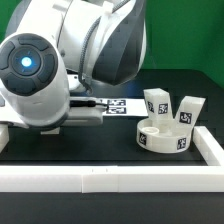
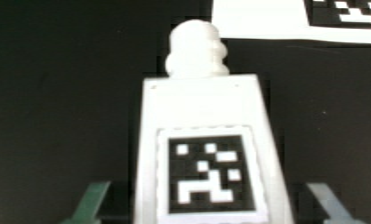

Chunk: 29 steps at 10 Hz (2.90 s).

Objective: Assemble stool

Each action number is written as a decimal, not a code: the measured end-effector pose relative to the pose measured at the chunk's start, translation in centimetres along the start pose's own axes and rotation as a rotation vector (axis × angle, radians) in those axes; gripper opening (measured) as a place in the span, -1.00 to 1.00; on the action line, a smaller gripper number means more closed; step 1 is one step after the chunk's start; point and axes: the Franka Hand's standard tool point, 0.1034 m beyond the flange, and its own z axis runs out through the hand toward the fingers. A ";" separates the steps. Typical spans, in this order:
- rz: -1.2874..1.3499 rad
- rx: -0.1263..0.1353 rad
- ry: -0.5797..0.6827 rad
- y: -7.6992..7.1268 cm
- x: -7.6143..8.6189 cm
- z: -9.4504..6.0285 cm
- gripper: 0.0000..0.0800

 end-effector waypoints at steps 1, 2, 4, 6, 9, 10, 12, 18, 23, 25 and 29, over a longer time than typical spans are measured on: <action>0.009 -0.007 0.008 -0.8 -0.1 -0.6 -0.16; 0.024 -0.011 0.017 -2.1 -0.4 -1.5 -0.16; 0.059 -0.018 0.013 -5.4 -1.7 -4.1 -0.16; 0.111 -0.033 0.007 -8.3 -2.7 -7.5 -0.16; 0.105 -0.038 0.034 -8.5 -2.4 -8.2 -0.16; 0.102 -0.040 0.074 -8.4 -1.9 -8.5 -0.16; 0.097 -0.048 0.177 -8.4 -0.8 -9.4 -0.16; 0.073 -0.011 0.726 -12.7 -4.1 -14.1 -0.16; 0.060 0.002 1.184 -13.5 -4.2 -15.5 -0.16; 0.051 -0.017 1.408 -14.0 -4.4 -15.8 -0.16; 0.041 -0.010 1.402 -15.1 -4.2 -15.0 -0.16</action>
Offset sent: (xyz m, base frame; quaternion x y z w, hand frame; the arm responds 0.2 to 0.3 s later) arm 0.0235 0.0685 0.0495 -0.0146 -0.0220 0.0374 0.9989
